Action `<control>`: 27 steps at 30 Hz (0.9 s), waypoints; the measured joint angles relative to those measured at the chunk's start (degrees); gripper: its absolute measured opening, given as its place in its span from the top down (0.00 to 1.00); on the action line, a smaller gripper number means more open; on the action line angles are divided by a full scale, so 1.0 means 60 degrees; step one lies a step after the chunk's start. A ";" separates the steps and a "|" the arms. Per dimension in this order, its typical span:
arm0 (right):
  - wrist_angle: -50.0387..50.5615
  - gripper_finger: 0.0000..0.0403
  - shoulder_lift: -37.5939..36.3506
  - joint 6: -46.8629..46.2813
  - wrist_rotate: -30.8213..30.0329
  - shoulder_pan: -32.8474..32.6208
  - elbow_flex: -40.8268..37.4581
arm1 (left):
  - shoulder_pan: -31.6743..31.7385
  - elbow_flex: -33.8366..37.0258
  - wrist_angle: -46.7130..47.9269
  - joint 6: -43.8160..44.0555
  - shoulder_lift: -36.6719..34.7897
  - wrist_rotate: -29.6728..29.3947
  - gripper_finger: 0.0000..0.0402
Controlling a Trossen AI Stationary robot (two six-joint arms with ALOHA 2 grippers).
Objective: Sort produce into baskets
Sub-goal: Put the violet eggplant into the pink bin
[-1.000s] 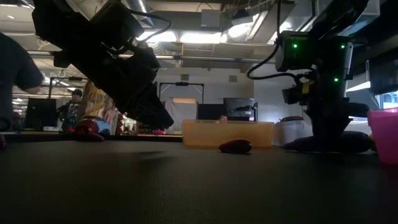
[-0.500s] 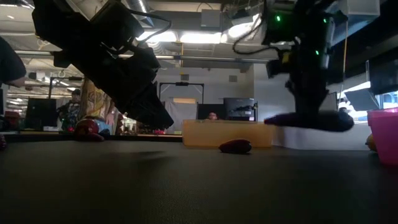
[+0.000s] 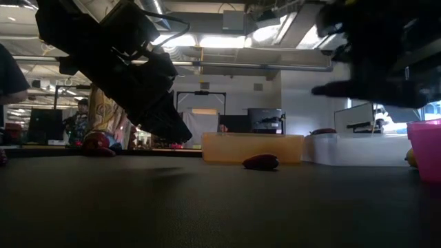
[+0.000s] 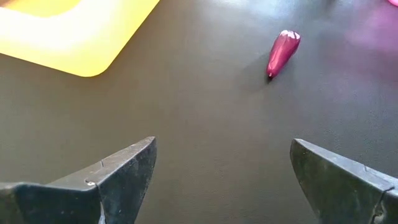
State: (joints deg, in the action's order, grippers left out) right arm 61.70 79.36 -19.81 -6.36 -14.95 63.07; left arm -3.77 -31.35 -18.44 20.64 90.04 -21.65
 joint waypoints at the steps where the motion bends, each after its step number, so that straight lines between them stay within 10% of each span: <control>1: 0.0117 0.84 -0.0125 -0.0318 -0.0001 -0.0231 0.0000 | -0.0003 0.0000 0.0000 0.0010 0.0000 0.0000 0.09; 27: 0.0391 0.84 -0.0814 -0.5936 -0.0402 -0.4901 -0.1839 | -0.0004 0.0000 0.0015 0.0047 0.0000 0.0000 0.09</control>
State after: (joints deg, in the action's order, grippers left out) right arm 64.05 74.48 -55.42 -8.78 -44.35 52.04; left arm -3.79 -31.35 -18.35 20.93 90.04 -21.65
